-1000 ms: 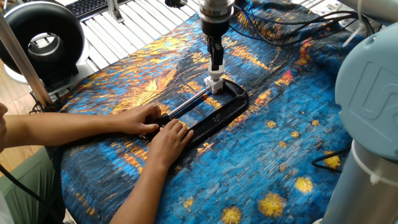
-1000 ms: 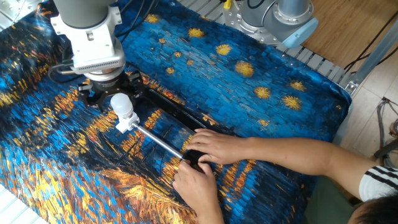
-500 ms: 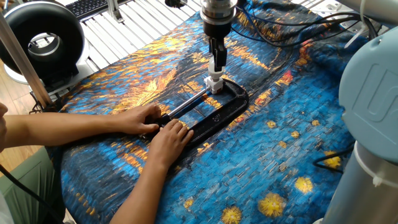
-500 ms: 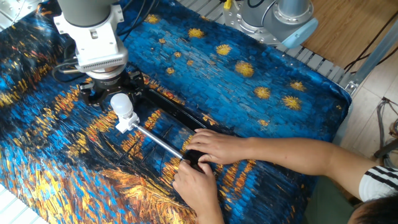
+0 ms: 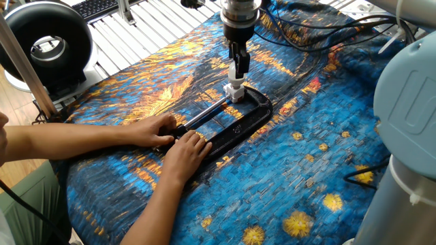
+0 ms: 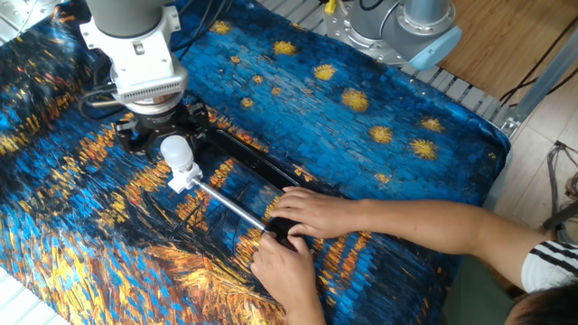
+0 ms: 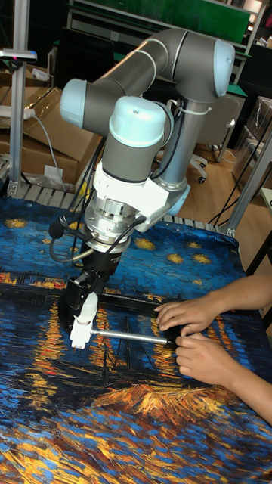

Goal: Install the light bulb by rotating it

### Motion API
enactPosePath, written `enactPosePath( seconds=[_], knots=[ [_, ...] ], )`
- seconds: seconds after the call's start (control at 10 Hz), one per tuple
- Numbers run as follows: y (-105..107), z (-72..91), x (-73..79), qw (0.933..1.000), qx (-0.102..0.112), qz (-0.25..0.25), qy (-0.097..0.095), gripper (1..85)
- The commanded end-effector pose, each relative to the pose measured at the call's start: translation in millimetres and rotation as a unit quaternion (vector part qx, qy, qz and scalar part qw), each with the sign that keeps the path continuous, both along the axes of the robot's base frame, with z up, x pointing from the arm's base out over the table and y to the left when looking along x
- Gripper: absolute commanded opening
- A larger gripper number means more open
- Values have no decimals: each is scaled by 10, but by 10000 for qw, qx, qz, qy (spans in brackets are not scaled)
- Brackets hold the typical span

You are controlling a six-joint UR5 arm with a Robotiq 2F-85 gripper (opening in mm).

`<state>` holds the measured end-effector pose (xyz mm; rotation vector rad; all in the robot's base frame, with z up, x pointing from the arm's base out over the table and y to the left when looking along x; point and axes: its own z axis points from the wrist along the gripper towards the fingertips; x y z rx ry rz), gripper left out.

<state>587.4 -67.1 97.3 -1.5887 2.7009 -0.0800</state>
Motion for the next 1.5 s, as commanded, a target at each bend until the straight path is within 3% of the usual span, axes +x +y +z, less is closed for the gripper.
enactPosePath(
  seconds=[0.0,0.9,1.4],
  knots=[
    [51,-9,12,9999,87,-85,-35,690],
    [80,-31,-9,9996,102,-277,-11,570],
    [158,-37,-29,9981,212,-577,8,500]
  ],
)
